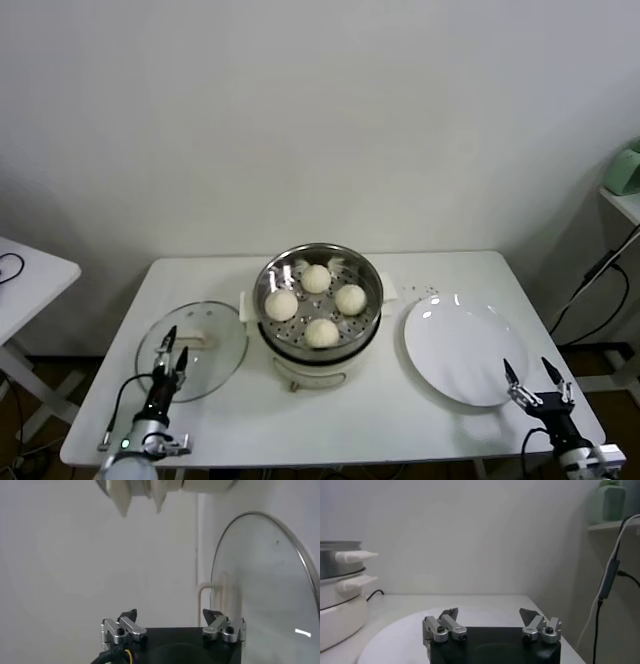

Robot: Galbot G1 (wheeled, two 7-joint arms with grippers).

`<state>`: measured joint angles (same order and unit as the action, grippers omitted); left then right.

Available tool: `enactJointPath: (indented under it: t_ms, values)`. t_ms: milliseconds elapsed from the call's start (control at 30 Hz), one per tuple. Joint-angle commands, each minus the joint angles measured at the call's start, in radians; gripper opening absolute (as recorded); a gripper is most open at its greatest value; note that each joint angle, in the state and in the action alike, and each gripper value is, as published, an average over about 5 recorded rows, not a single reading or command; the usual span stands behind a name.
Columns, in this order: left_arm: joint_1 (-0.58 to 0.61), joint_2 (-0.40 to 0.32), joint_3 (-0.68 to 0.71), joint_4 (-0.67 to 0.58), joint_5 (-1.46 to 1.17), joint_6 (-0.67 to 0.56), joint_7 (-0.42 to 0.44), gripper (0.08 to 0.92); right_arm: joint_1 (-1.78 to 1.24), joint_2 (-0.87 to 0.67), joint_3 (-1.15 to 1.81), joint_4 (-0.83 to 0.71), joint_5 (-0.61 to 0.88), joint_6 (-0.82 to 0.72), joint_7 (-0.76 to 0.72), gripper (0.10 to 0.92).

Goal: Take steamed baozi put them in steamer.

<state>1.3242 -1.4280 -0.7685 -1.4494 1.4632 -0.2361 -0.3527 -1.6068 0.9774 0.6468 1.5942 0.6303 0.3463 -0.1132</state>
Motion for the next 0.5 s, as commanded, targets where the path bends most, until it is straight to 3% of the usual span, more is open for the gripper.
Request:
enactJointPath:
  t_ms: [33, 500]
  values:
    - [-0.026, 0.000, 0.020, 0.025, 0.066, 0.027, 0.016, 0.823, -0.014, 0.008, 0.007, -0.004, 0.004, 0.011, 0.000, 0.823]
    - [-0.109, 0.015, 0.039, 0.080, 0.068, 0.059, 0.033, 0.823, -0.018, 0.025, 0.007, -0.001, -0.001, 0.015, -0.006, 0.823]
